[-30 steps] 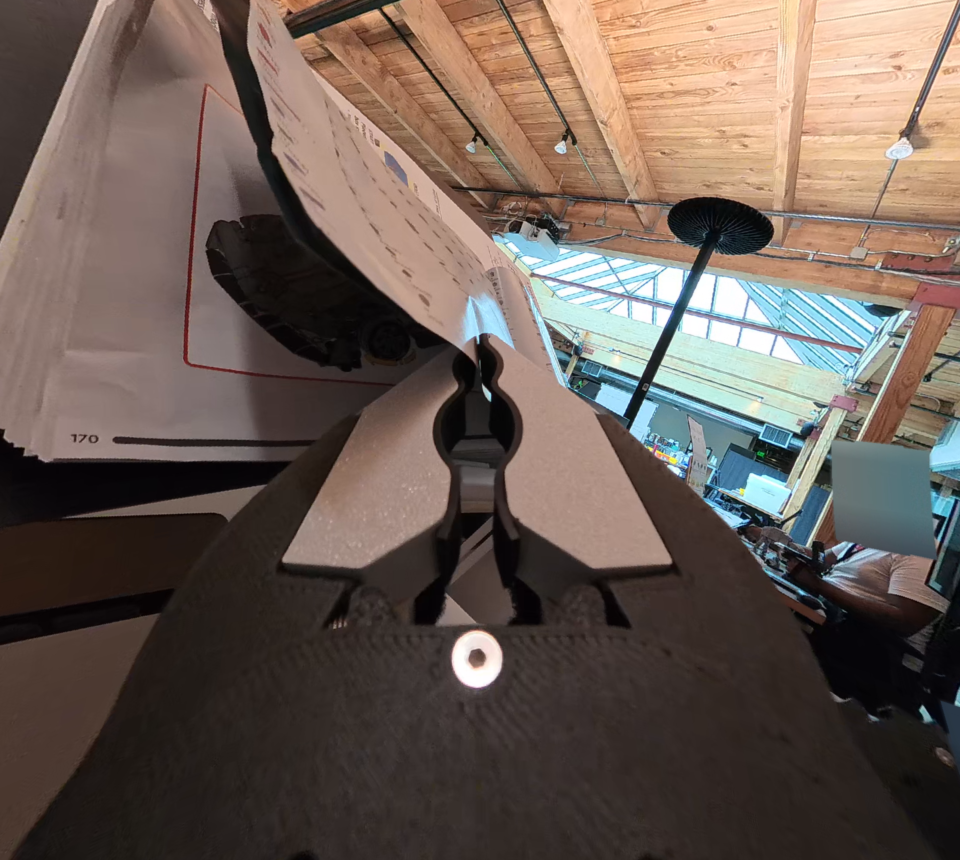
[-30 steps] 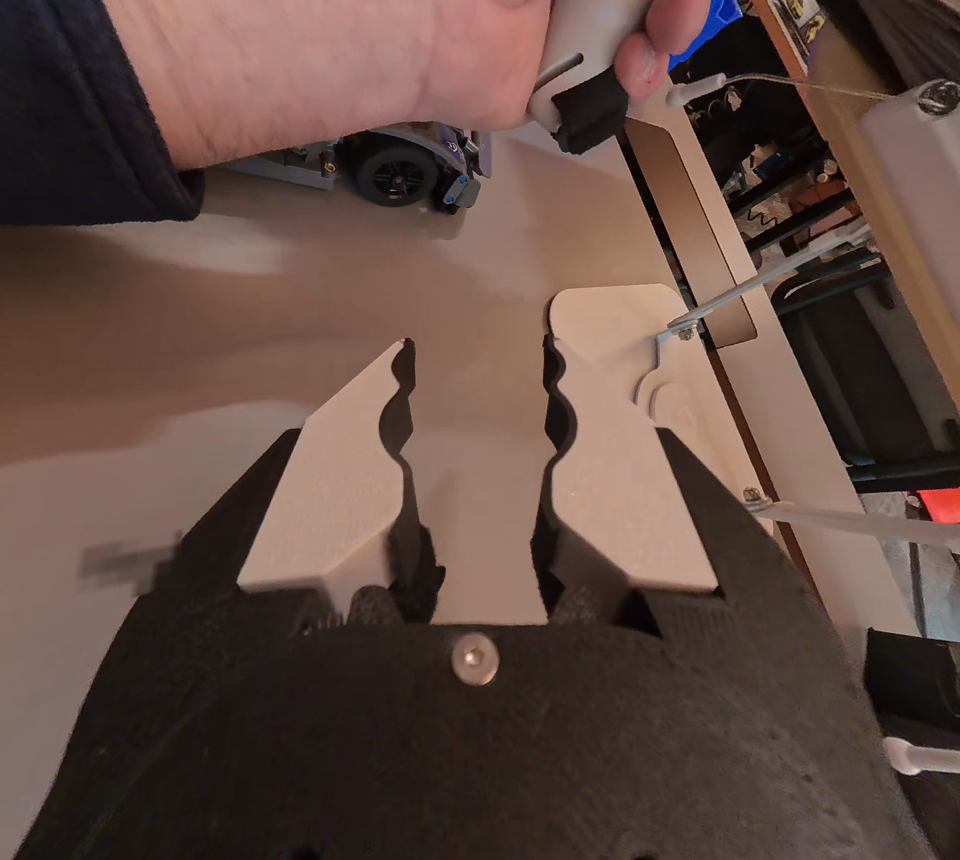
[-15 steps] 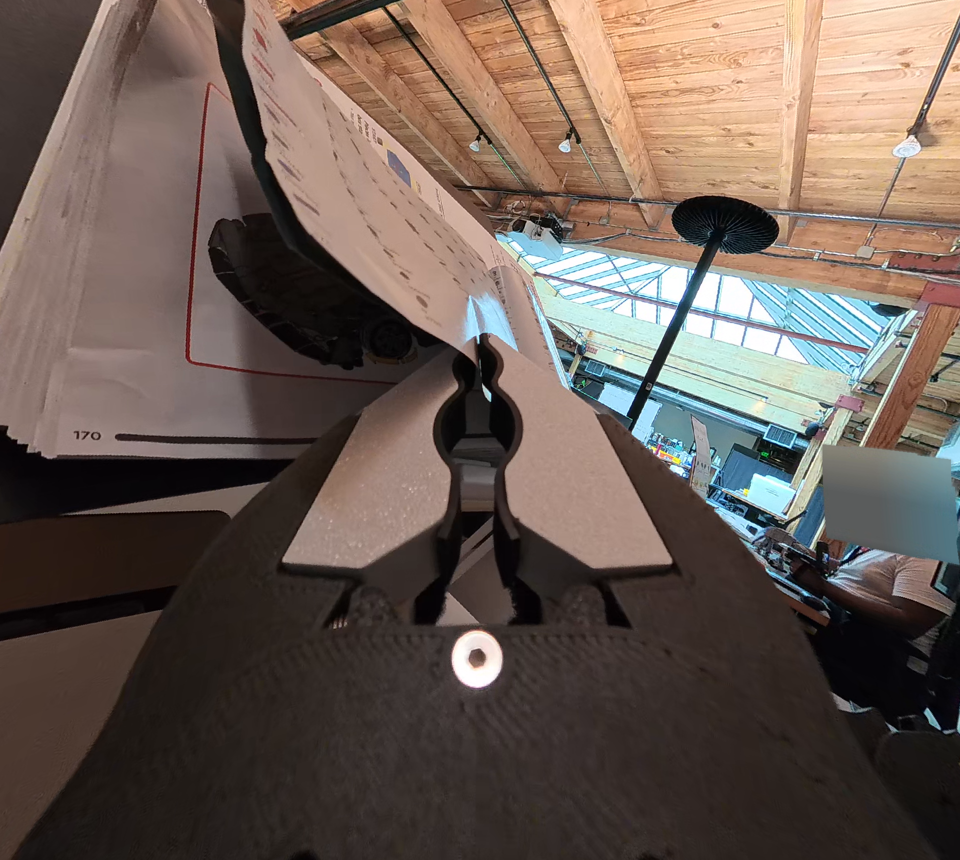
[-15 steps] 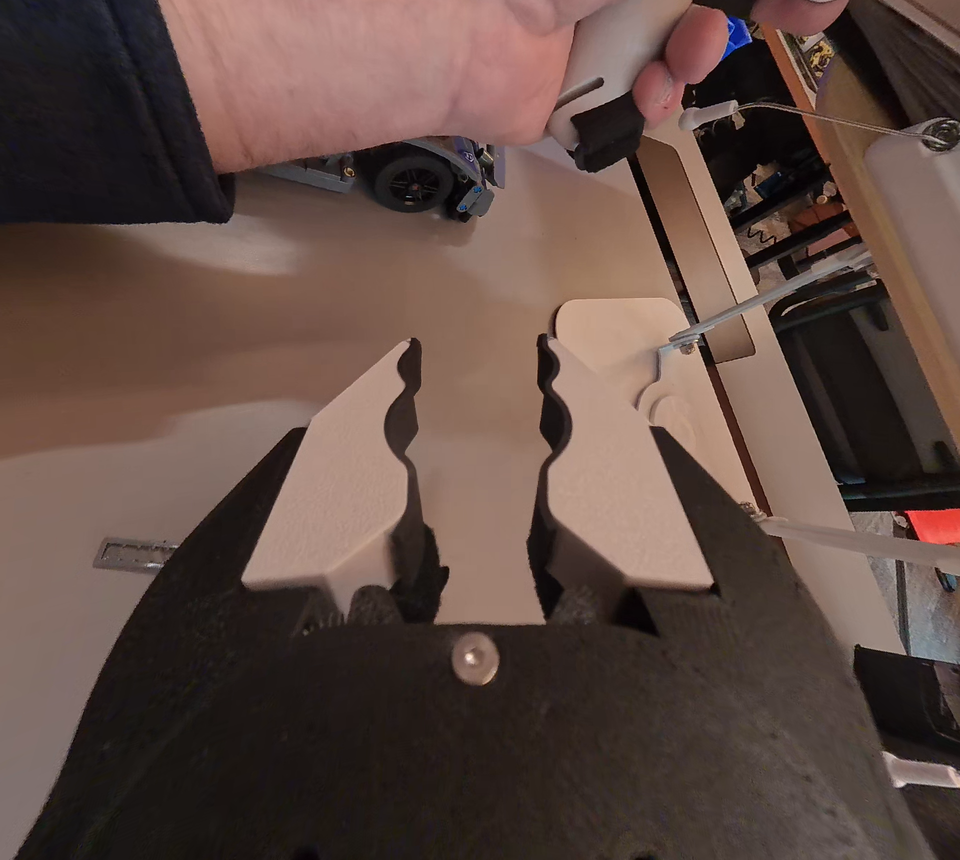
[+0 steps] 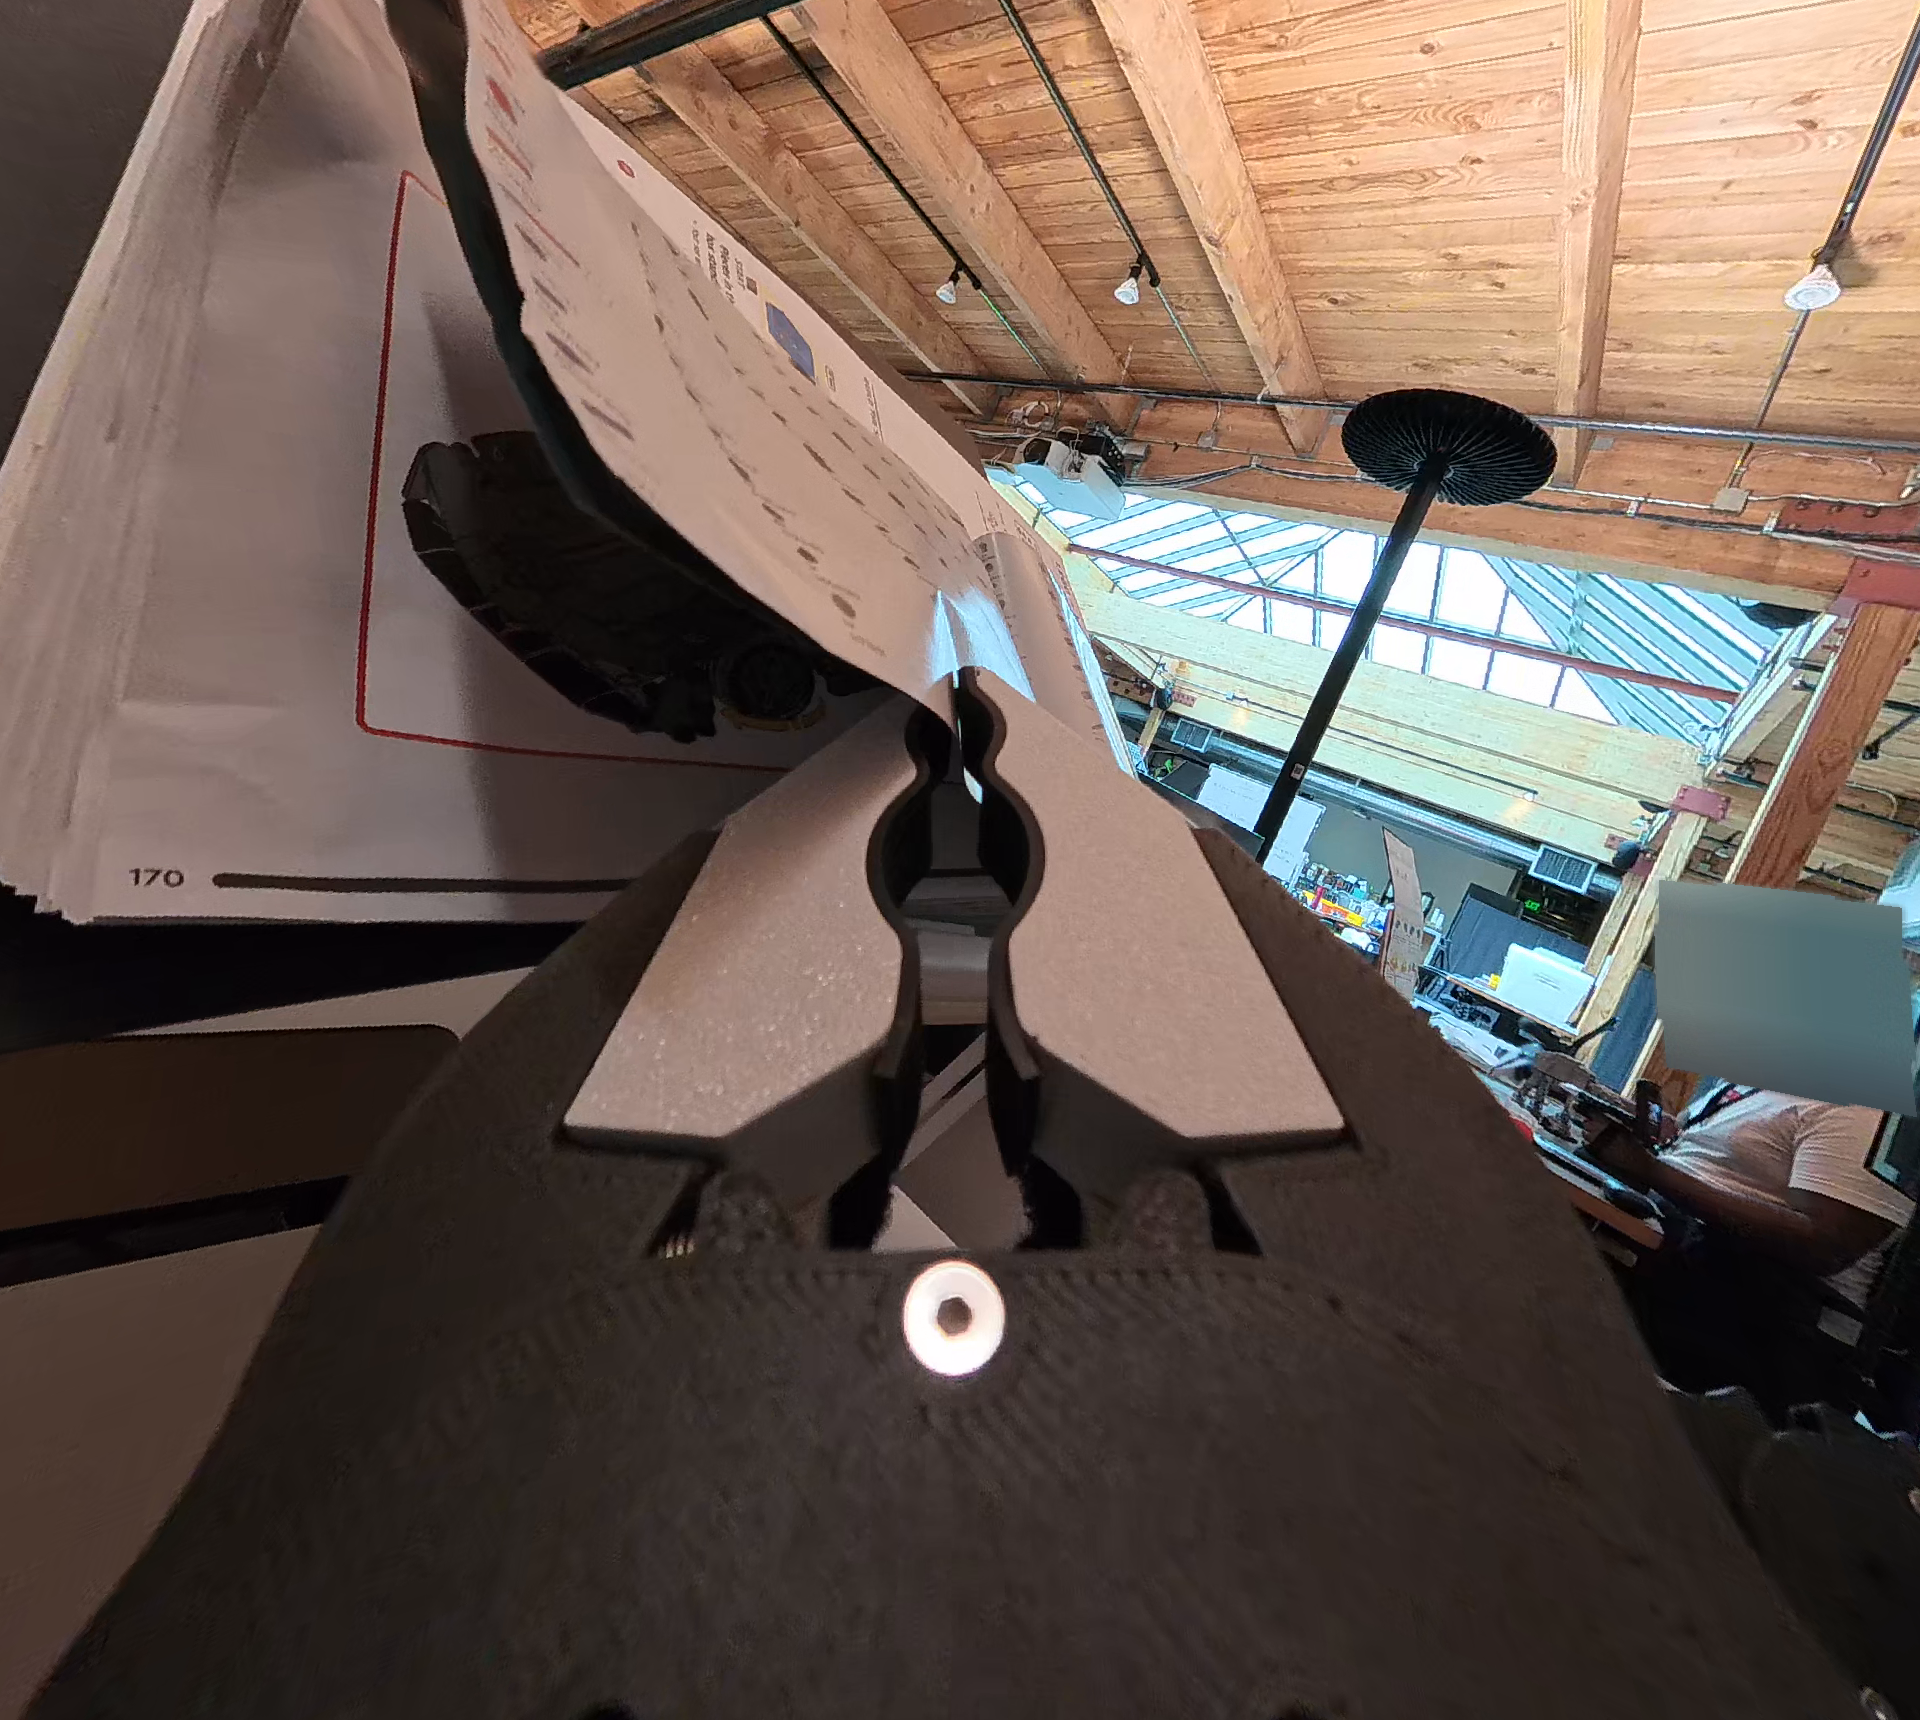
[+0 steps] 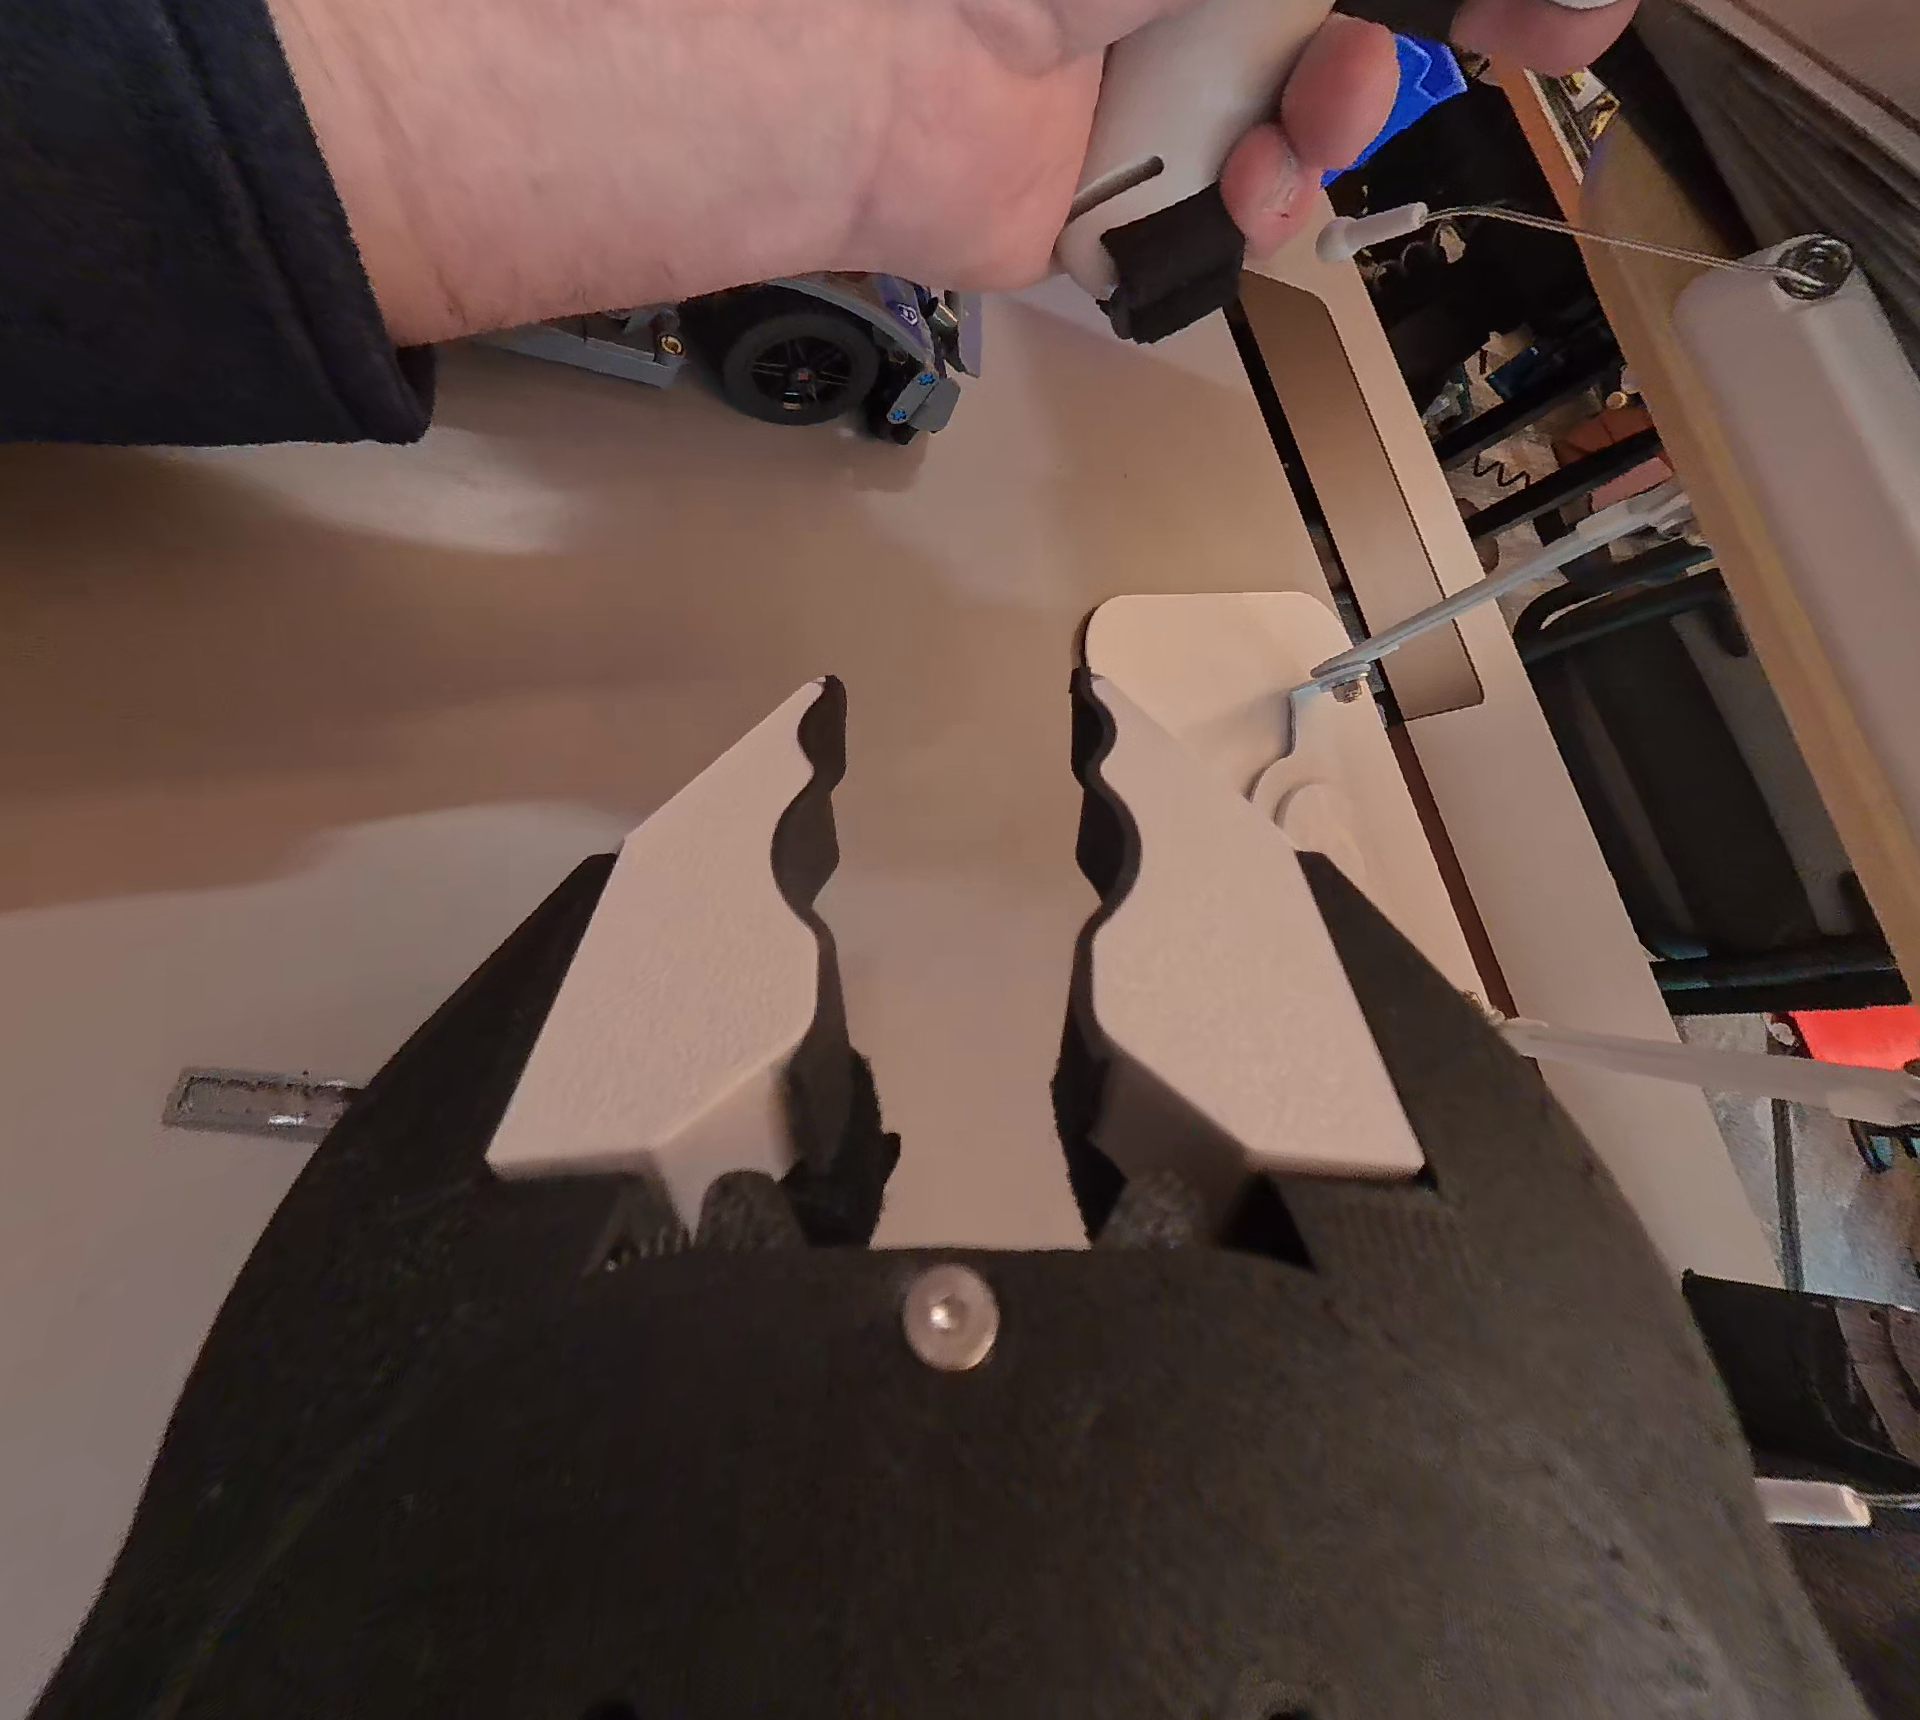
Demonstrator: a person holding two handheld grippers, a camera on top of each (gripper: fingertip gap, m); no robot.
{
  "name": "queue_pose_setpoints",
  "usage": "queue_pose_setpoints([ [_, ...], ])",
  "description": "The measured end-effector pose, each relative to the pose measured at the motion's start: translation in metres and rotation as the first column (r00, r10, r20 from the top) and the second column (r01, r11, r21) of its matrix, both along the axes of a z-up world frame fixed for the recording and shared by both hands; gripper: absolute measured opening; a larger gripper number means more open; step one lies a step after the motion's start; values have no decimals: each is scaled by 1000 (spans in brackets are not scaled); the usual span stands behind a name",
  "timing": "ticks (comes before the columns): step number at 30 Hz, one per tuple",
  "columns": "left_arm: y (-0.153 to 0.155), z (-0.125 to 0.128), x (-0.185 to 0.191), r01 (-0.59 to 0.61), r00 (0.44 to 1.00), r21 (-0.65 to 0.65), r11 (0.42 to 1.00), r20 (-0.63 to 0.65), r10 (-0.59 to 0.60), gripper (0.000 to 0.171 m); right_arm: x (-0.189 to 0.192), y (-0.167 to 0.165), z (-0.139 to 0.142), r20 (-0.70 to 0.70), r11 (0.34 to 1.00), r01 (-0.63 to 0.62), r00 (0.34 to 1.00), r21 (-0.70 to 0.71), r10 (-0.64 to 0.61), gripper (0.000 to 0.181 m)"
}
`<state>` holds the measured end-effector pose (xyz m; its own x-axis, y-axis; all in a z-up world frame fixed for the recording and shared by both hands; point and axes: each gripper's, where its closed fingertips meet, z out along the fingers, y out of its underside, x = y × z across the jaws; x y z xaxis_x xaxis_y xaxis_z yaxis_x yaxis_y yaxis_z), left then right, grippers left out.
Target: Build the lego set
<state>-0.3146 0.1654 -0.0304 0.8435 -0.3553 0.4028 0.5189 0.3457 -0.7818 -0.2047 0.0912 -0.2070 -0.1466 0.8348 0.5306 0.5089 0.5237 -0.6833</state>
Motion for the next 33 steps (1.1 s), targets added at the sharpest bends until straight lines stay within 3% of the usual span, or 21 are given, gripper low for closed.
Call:
queue_pose_setpoints([
  [23, -1, -3, -4, -18, 1000, -13, 1000, -16, 18, 0, 0, -6, -12, 39, 1000, -25, 999, -11, 25, 40],
  [33, -4, 8, 4, -20, 998, 5, 1000, -58, 20, 0, 2, 0, -12, 42, 1000, -13, 999, -28, 14, 40],
])
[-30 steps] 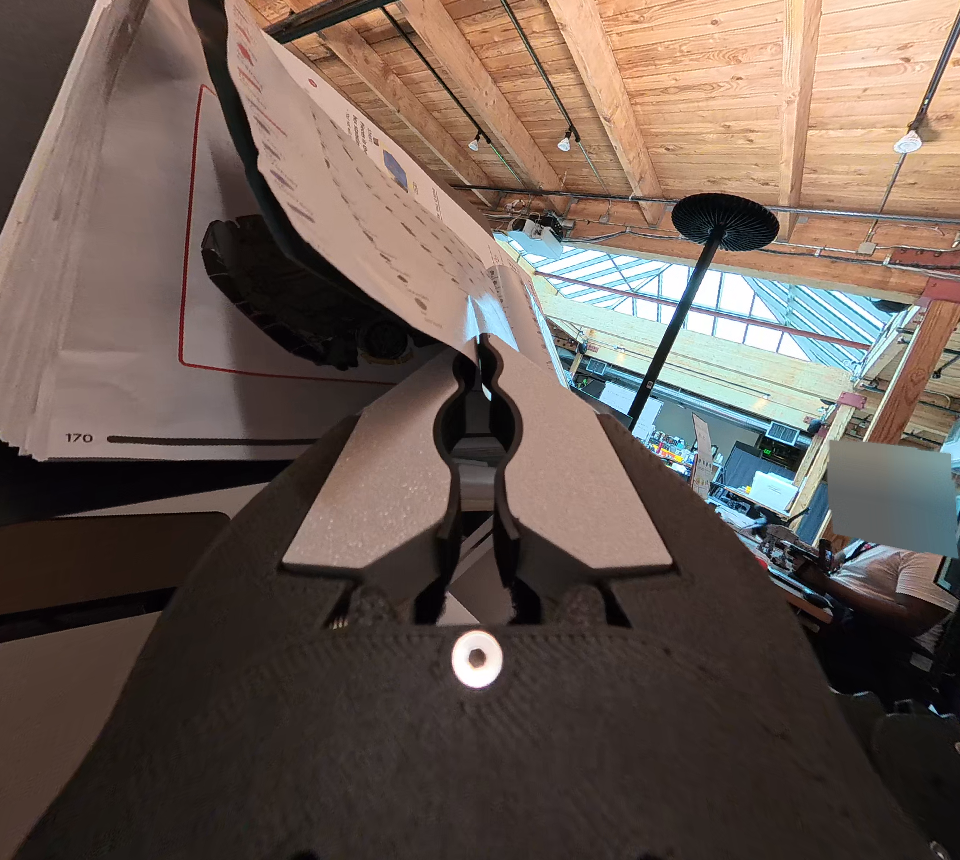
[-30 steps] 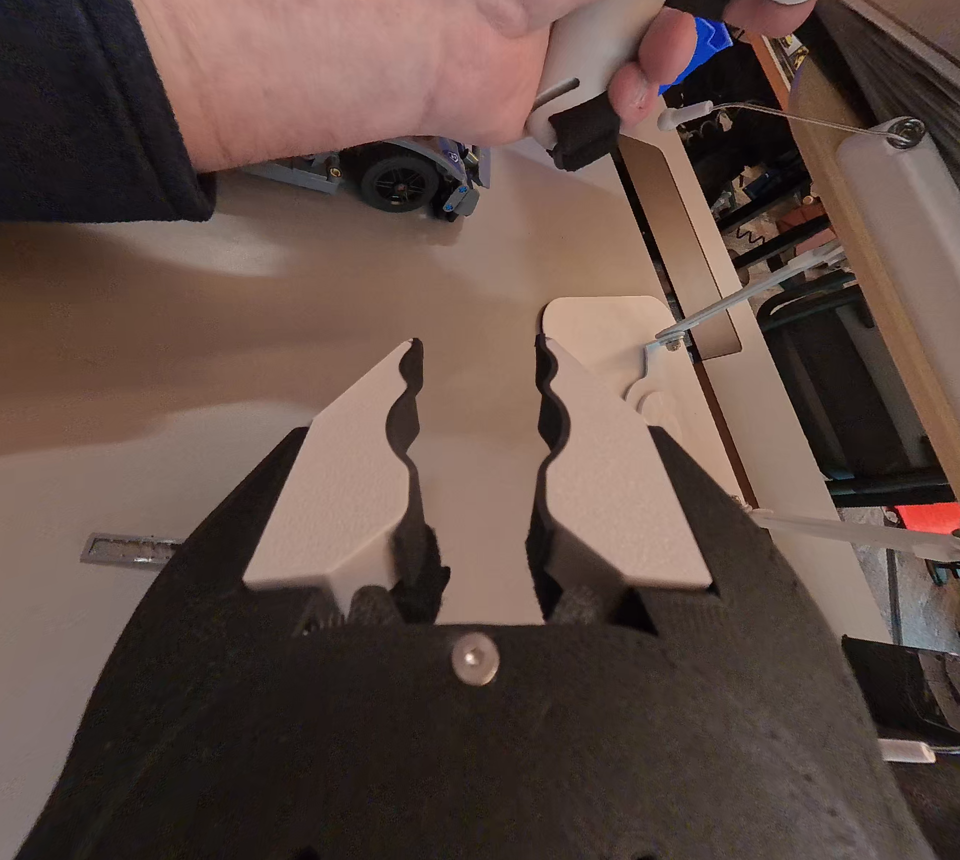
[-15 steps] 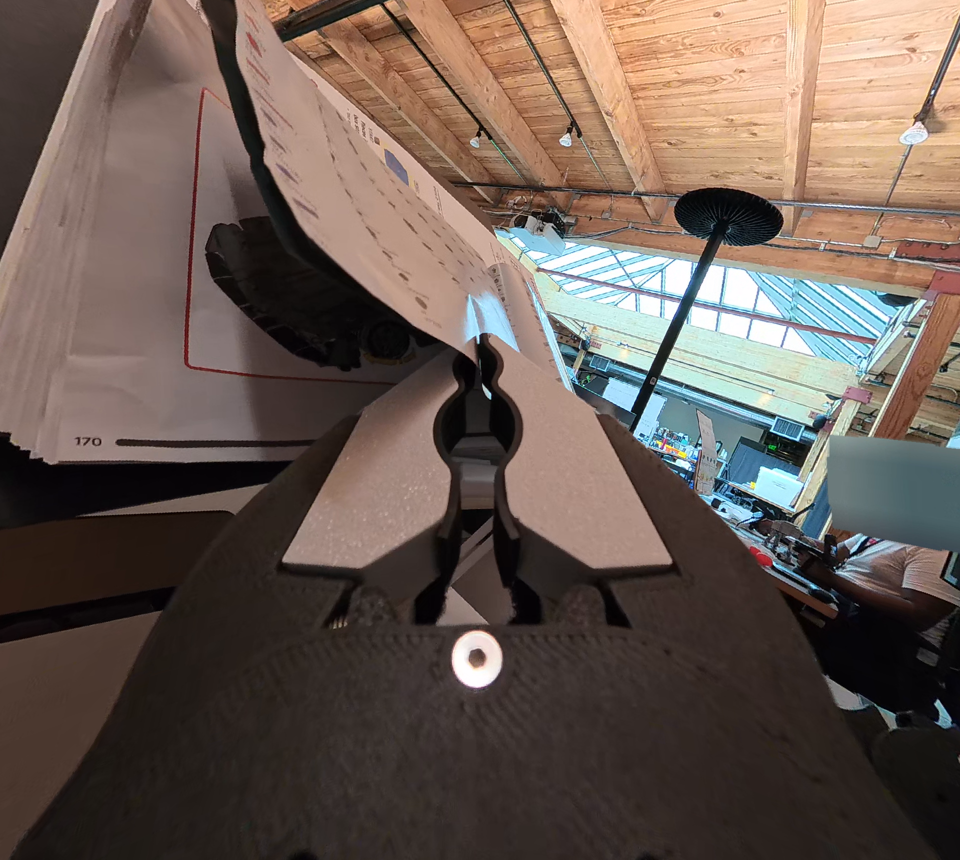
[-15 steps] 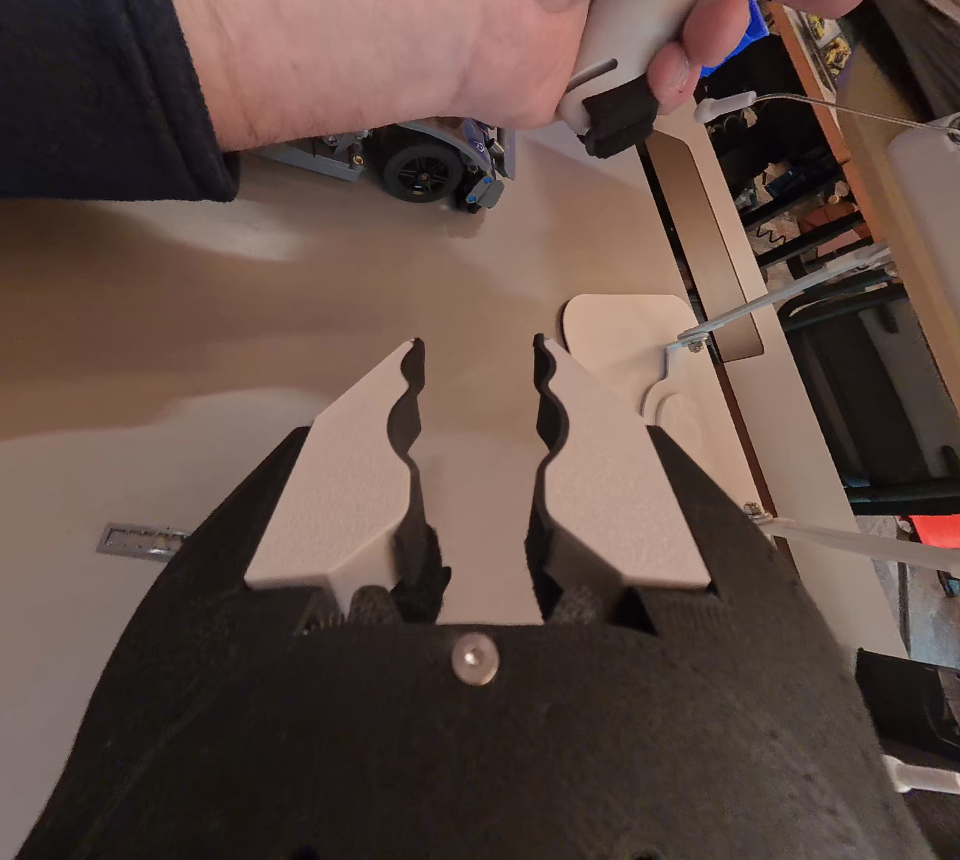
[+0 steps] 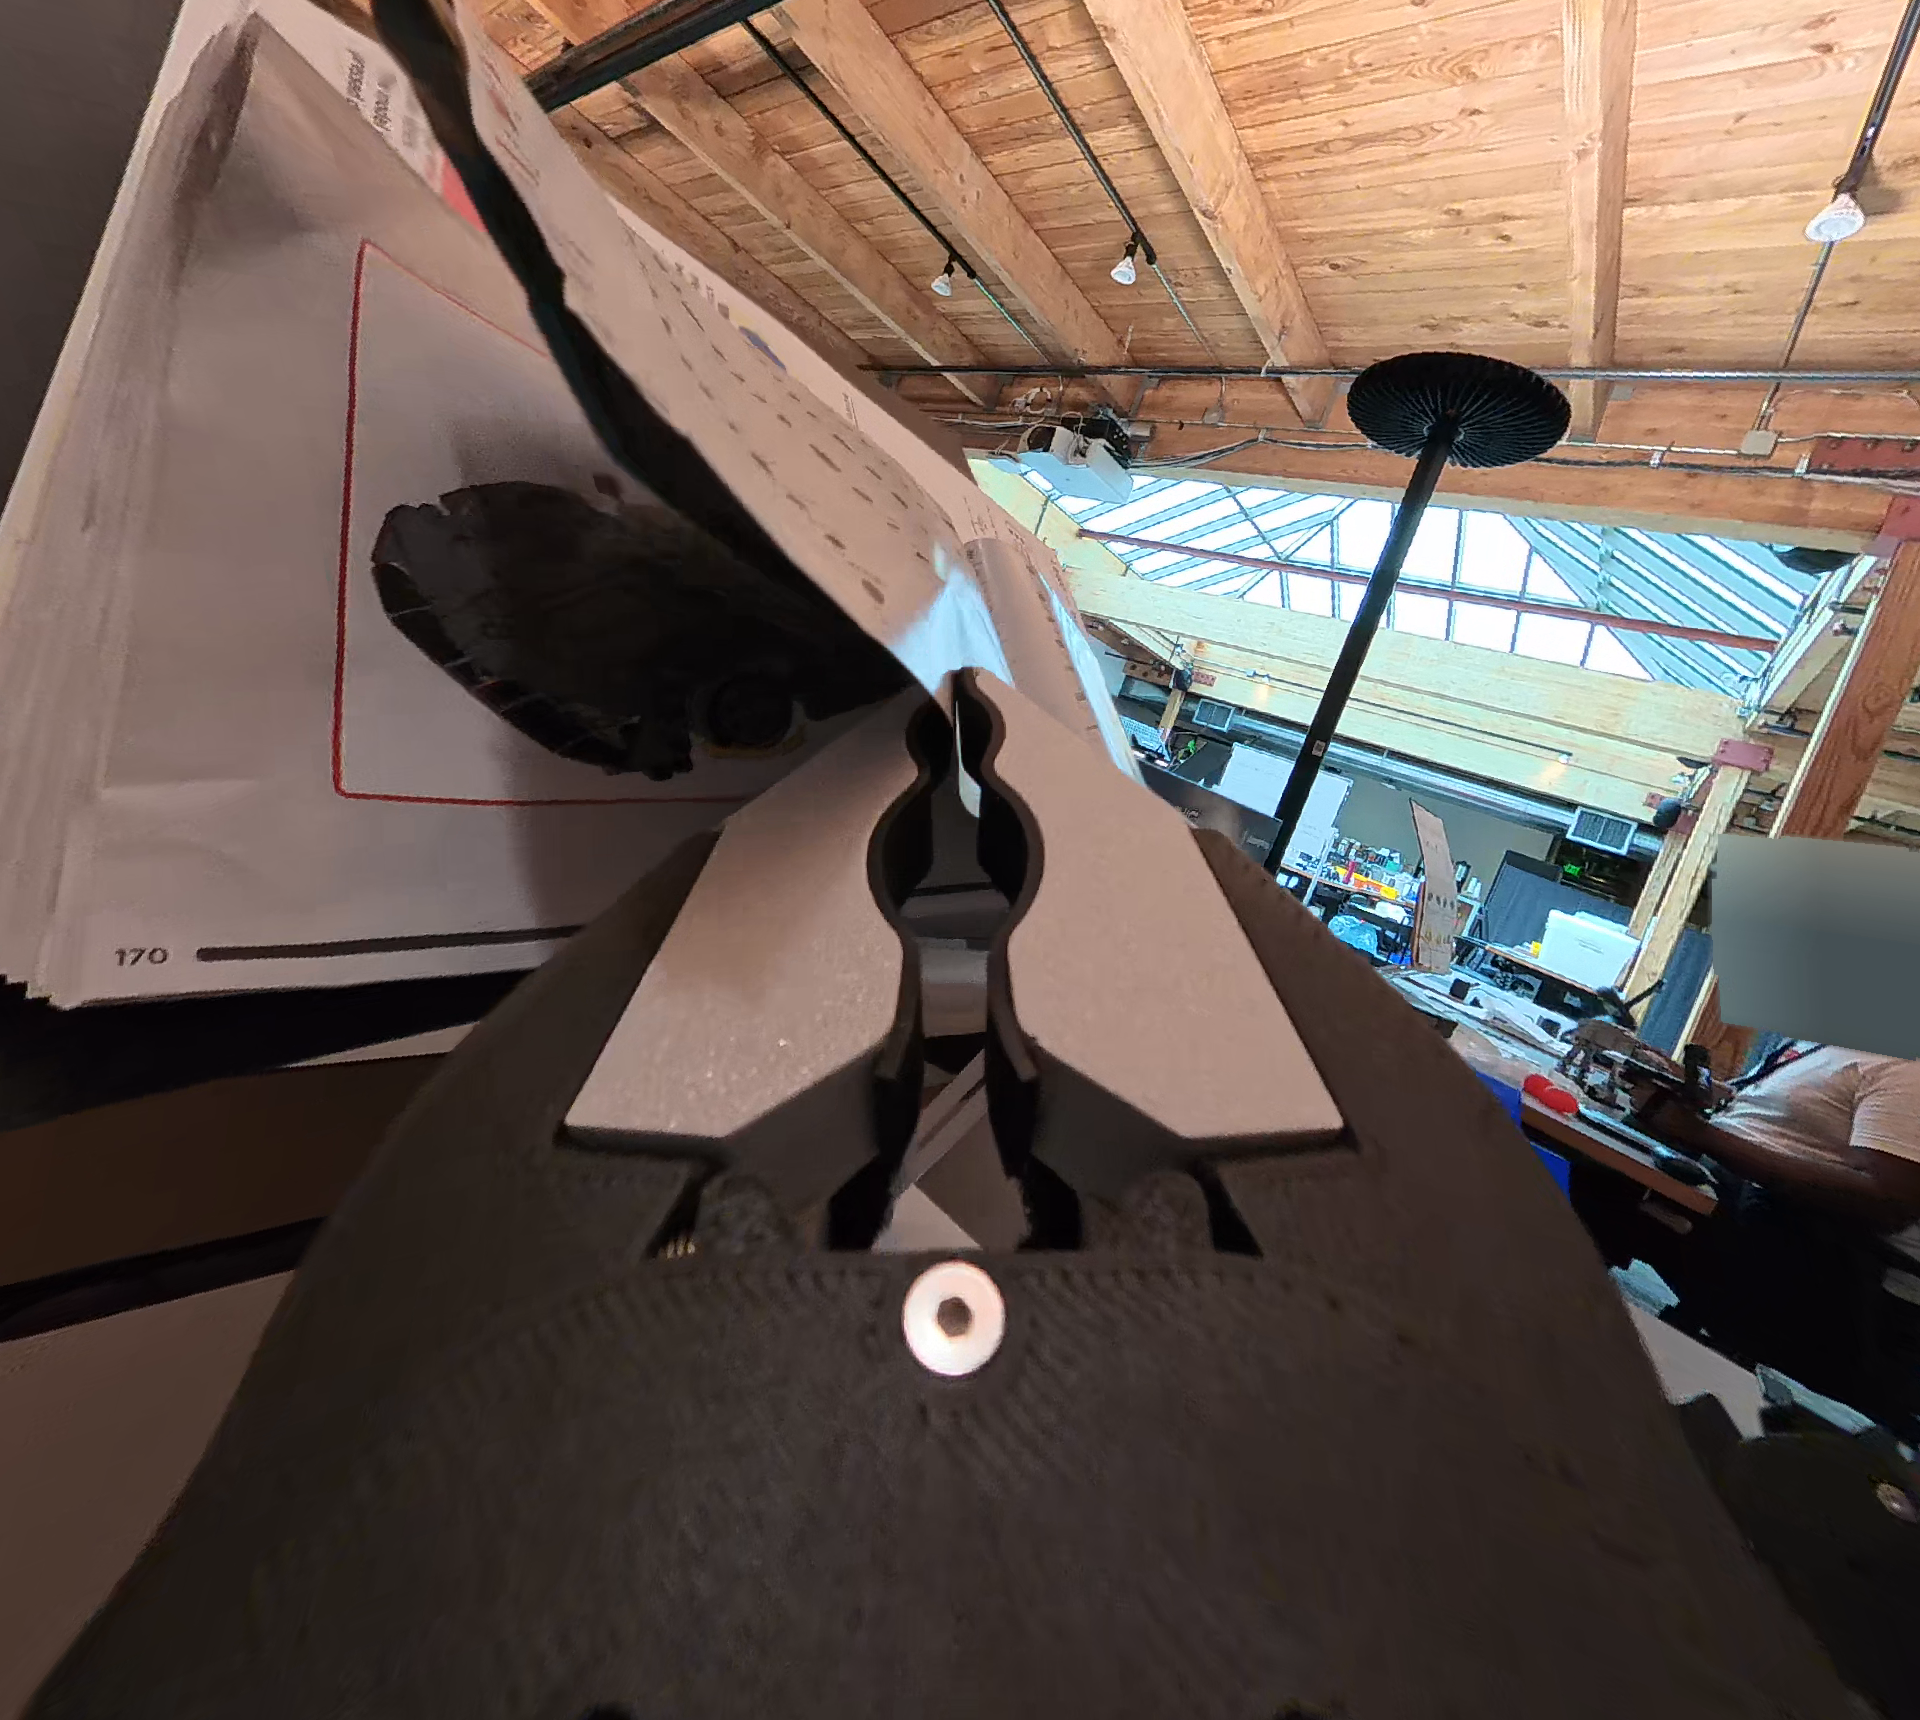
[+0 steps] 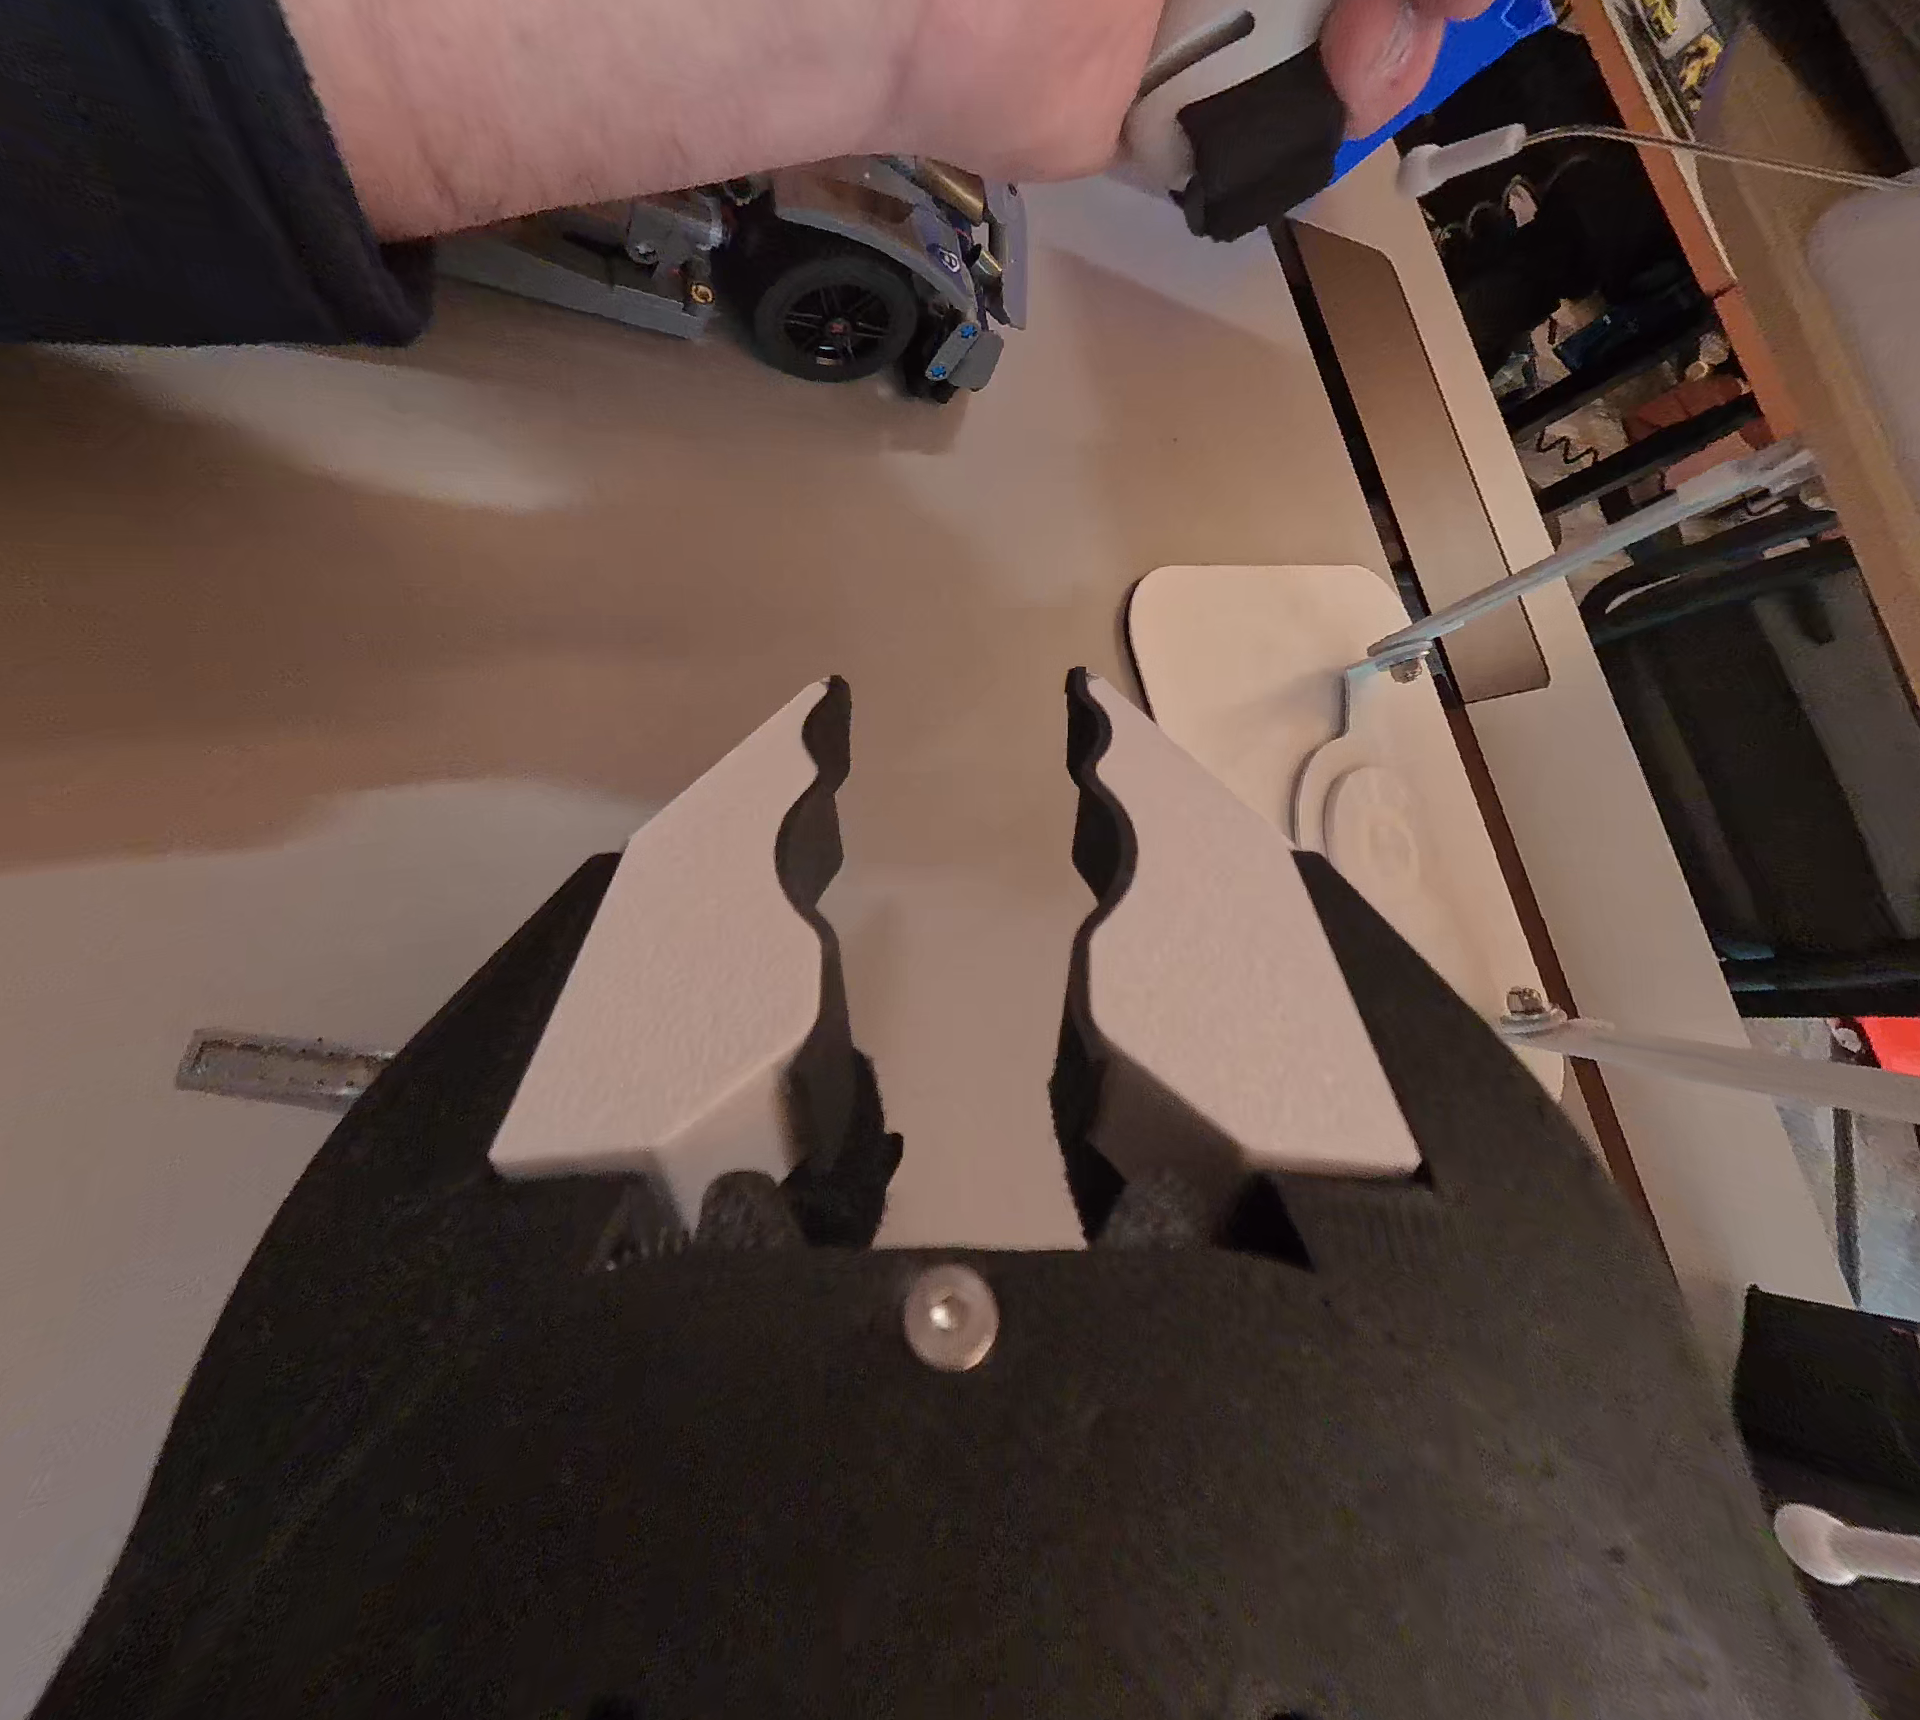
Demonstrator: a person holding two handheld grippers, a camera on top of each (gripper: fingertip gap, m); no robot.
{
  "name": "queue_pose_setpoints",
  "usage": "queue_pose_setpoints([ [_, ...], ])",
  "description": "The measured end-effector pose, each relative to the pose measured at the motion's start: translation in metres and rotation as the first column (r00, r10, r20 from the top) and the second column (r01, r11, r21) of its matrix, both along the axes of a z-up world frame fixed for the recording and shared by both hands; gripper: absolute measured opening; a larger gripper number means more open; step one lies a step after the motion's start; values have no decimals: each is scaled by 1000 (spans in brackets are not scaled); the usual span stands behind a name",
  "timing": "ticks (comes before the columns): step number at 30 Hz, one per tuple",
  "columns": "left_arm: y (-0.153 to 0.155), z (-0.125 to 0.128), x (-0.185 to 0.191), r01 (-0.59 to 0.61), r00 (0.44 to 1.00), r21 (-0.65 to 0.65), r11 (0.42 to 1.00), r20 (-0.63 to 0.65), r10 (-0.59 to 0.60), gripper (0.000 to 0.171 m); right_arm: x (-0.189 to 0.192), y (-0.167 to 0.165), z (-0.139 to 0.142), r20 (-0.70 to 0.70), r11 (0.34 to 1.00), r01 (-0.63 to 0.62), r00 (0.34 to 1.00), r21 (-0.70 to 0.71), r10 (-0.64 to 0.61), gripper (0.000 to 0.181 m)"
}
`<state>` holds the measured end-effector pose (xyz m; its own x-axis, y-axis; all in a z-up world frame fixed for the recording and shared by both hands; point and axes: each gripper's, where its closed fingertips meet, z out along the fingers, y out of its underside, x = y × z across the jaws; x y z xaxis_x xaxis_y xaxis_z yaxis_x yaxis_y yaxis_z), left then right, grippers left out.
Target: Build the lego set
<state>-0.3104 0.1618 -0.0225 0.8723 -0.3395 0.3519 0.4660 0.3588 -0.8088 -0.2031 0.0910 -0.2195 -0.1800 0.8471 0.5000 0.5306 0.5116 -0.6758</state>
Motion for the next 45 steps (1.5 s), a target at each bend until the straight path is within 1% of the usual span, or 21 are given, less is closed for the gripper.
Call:
queue_pose_setpoints([
  [4, 1, 3, 6, -7, 1000, -1, 1000, -26, 7, 0, 0, -1, 0, 1, 1000, -3, 1000, 3, 3, 40],
  [9, 1, 3, 3, 4, 1000, 3, 1000, -4, -4, 0, 0, -3, 1, 3, 1000, -10, 1000, 10, 10, 40],
  [14, 1, 13, 16, 31, 999, 22, 999, -23, -30, 0, 1, -5, -1, 16, 1000, -21, 1000, 9, 21, 40],
  [19, 5, 30, 45, 59, 993, 28, 998, -100, -56, 0, 3, -22, -8, 53, 992, -123, 991, 8, 122, 42],
  [21, 13, 37, 66, 68, 982, 7, 998, -176, -65, 0, 5, -34, -11, 70, 984, -180, 981, -3, 180, 41],
  [23, 20, 43, 94, 76, 959, -4, 997, -273, -74, 0, 7, -41, -16, 94, 977, -214, 973, 11, 212, 39],
  [25, 28, 45, 127, 111, 921, -25, 994, -374, -112, 0, 9, -38, -20, 116, 975, -220, 970, 43, 213, 38],
  [27, 38, 42, 157, 149, 869, -70, 986, -466, -165, 0, 11, -38, -23, 124, 973, -230, 966, 20, 226, 38],
  [29, 50, 39, 180, 178, 823, -105, 978, -529, -206, 0, 13, -42, -25, 122, 966, -260, 958, -17, 260, 38],
  [31, 64, 30, 197, 196, 769, -182, 964, -581, -266, 0, 17, -47, -28, 137, 954, -297, 944, -36, 299, 38],
  [33, 80, 16, 205, 191, 731, -271, 943, -602, -321, 4, 20, -52, -32, 153, 944, -326, 932, -47, 329, 38],
  [35, 90, 6, 211, 215, 724, -328, 920, -579, -376, 18, 22, -53, -35, 166, 941, -335, 926, -48, 338, 38],
  [36, 91, 1, 214, 246, 721, -348, 905, -558, -411, 24, 22, -53, -36, 173, 941, -336, 925, -46, 339, 38],
  [38, 89, -13, 225, 339, 686, -392, 855, -519, -510, 34, 22, -52, -37, 182, 942, -334, 924, -42, 336, 38],
  [39, 88, -20, 227, 358, 673, -411, 838, -509, -537, 38, 22, -52, -38, 187, 943, -331, 924, -40, 333, 38],
  [40, 89, -28, 226, 349, 660, -439, 828, -512, -550, 39, 23, -52, -39, 192, 942, -332, 923, -38, 333, 38],
  [42, 87, -50, 225, 298, 590, -528, 795, -553, -588, 42, 24, -52, -39, 192, 940, -337, 921, -41, 339, 39],
  [43, 86, -56, 224, 271, 563, -548, 792, -577, -592, 42, 24, -52, -39, 194, 940, -337, 921, -45, 339, 39],
  [45, 82, -52, 221, 264, 550, -520, 812, -610, -570, 37, 25, -50, -41, 200, 941, -334, 920, -47, 337, 39],
])
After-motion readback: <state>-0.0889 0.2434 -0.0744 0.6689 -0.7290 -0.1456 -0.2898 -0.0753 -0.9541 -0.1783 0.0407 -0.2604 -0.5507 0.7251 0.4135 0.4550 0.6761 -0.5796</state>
